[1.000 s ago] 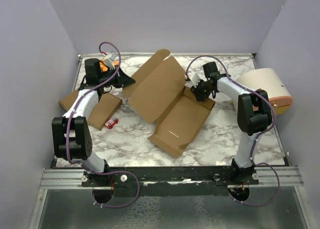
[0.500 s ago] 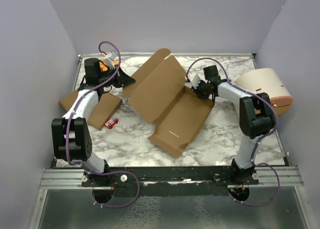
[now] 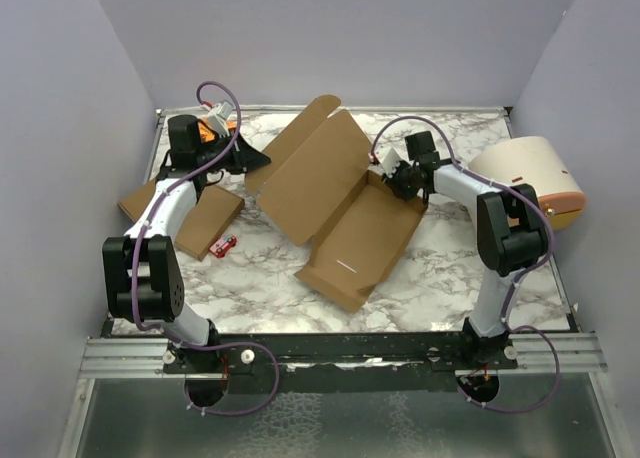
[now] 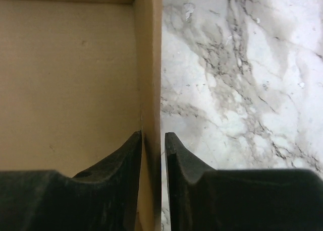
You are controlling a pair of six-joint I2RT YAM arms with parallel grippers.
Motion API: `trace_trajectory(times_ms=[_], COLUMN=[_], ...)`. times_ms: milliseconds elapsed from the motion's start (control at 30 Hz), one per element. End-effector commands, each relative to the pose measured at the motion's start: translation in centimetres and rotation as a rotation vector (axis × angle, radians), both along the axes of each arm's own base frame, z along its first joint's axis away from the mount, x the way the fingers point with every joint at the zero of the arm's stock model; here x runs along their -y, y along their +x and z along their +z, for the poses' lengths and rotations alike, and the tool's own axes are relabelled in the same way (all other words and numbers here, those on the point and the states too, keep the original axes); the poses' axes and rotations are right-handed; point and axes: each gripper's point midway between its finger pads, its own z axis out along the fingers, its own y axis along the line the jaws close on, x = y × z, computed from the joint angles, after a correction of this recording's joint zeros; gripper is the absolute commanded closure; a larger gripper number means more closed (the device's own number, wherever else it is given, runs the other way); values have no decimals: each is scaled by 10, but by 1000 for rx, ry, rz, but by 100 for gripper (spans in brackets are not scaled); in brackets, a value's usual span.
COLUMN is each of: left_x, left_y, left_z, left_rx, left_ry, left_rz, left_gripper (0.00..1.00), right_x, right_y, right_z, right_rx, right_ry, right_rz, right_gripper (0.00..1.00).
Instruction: Fold the paper box
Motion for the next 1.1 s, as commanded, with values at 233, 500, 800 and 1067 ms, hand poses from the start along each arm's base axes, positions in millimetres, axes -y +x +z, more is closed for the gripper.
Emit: trace_trajectory(times_ms=[233, 500, 800, 1067], left_x=[1, 1, 1, 4], left_y=[3, 5, 11, 19], left_z=[33, 38, 43, 52], left_rx=[102, 114, 130, 182], left_ry=[-2, -5, -5, 4], left_rz=[-21, -25, -31, -52], left_gripper=[100, 100, 100, 100], right_x=[-11, -15, -13, -20], right_y=[-5, 2, 3, 1], right_z=[9, 17, -2, 4], right_rx=[-89, -64, -86, -91], right_ry=[67, 87, 83, 135], right_rz=[25, 27, -8, -16], right_gripper=[62, 54, 89, 81])
